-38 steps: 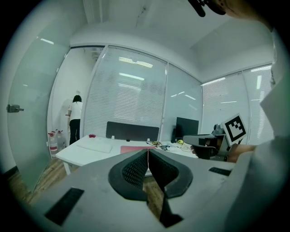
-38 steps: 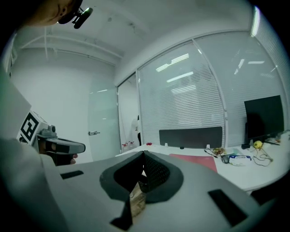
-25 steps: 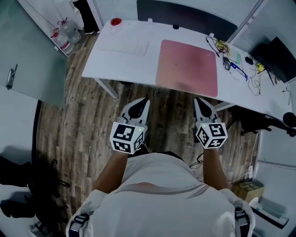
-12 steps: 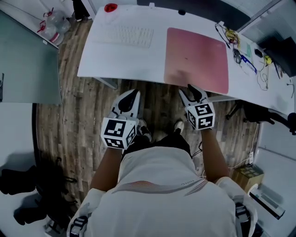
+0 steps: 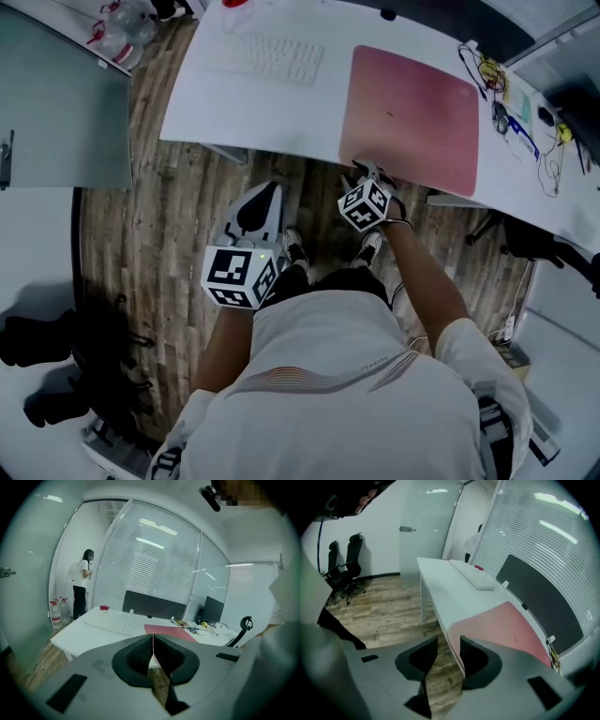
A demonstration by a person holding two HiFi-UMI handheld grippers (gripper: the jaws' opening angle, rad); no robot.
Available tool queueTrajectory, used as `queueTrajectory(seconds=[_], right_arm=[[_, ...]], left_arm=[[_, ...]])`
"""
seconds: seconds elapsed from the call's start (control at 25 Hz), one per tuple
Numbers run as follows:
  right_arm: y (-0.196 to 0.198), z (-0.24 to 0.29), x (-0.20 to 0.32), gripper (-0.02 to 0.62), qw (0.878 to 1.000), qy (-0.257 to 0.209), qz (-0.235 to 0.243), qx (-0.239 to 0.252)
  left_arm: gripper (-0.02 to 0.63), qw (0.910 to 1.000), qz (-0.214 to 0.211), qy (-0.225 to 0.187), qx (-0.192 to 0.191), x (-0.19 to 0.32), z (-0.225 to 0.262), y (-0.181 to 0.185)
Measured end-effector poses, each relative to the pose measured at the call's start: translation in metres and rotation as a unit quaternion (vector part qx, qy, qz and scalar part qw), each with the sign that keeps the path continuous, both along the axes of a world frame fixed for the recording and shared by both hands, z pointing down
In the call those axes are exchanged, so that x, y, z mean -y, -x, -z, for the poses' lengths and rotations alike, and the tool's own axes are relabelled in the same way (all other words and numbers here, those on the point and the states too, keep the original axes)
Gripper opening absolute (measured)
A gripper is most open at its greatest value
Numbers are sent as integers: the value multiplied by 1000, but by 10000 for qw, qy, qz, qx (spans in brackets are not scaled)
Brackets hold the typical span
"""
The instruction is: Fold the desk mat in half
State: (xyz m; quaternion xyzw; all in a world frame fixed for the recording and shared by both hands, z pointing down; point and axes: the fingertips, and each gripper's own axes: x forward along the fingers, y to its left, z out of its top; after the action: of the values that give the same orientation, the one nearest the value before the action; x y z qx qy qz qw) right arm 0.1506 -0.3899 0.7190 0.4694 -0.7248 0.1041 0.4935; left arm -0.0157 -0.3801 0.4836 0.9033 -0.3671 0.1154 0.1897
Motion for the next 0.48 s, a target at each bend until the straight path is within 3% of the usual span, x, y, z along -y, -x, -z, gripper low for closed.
queueTrajectory(seconds=[0.16, 0.32, 0.48], right_arm=[[2, -11, 8, 196, 9991, 69, 343, -250], [-1, -16, 18, 173, 9981, 14, 381, -490], [-3, -6, 19, 140, 9995, 46, 237, -223]], left_arm=[[17, 9999, 100, 42, 65, 1, -3, -5], [17, 9993, 296, 146, 189, 8, -10, 3], [17, 9991, 300, 162, 235, 13, -10, 4]])
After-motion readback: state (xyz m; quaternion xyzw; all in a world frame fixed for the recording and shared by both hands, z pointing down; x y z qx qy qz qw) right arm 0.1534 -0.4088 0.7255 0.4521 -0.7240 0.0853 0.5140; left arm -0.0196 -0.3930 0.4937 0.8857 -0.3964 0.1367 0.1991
